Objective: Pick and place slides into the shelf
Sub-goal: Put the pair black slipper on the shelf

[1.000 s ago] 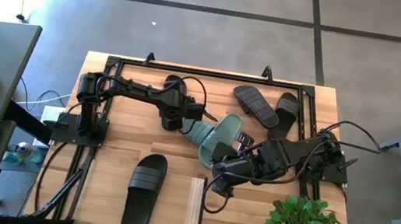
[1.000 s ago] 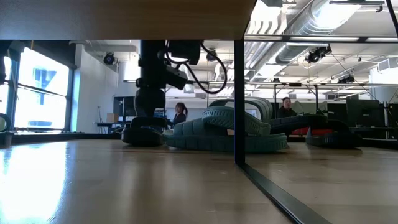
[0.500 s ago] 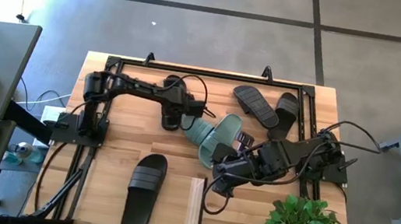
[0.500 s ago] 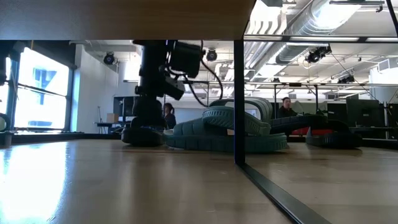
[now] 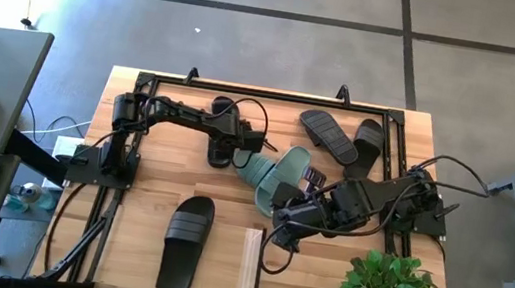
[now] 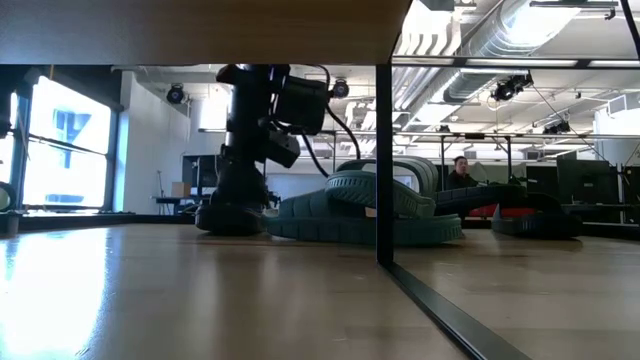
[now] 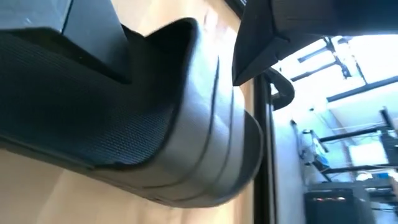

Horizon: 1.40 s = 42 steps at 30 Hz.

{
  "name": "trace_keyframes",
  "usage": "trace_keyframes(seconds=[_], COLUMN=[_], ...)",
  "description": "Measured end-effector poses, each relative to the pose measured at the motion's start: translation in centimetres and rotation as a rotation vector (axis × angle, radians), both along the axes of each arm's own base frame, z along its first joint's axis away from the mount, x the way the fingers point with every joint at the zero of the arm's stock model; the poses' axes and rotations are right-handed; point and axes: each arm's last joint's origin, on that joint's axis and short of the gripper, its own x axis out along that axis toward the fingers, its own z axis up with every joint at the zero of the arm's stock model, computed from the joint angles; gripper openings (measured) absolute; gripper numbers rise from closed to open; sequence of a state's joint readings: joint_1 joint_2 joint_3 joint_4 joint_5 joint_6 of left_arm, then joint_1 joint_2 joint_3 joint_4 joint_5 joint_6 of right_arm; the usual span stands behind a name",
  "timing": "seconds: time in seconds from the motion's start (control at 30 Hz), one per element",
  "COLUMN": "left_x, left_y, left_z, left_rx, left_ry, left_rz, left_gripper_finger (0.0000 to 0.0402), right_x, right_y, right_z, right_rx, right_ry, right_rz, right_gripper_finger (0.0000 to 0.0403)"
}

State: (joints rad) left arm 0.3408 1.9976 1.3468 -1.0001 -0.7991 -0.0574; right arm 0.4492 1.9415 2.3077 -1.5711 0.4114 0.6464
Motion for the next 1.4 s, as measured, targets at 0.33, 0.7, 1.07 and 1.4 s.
trace_keyframes(seconds=[0.33, 0.7, 1.07, 1.4], left_x=[0.5, 0.7, 0.8, 1.9], left_y=[0.2, 0.3, -0.3, -3.7], left_z=[0.0, 0.0, 0.2, 2.7], left_rx=[0.024, 0.039, 0.075, 0.129], left_ry=[-0.063, -0.081, -0.105, -0.118], left_rz=[0.000, 0.001, 0.030, -0.004], left_gripper_finger=[0.0189, 0.0058, 0.0006, 0.0003], right_x=[0.0, 0.0, 0.0, 0.1], right_y=[0.0, 0.0, -0.1, -0.2], right_z=[0.0, 0.0, 0.1, 0.1], right_rx=[0.000, -0.016, -0.043, -0.089], right_ry=[-0.002, -0.009, -0.020, -0.031], right_rz=[-0.003, -0.010, -0.016, -0.011], right_gripper_finger=[0.0001, 0.0001, 0.0001, 0.0000])
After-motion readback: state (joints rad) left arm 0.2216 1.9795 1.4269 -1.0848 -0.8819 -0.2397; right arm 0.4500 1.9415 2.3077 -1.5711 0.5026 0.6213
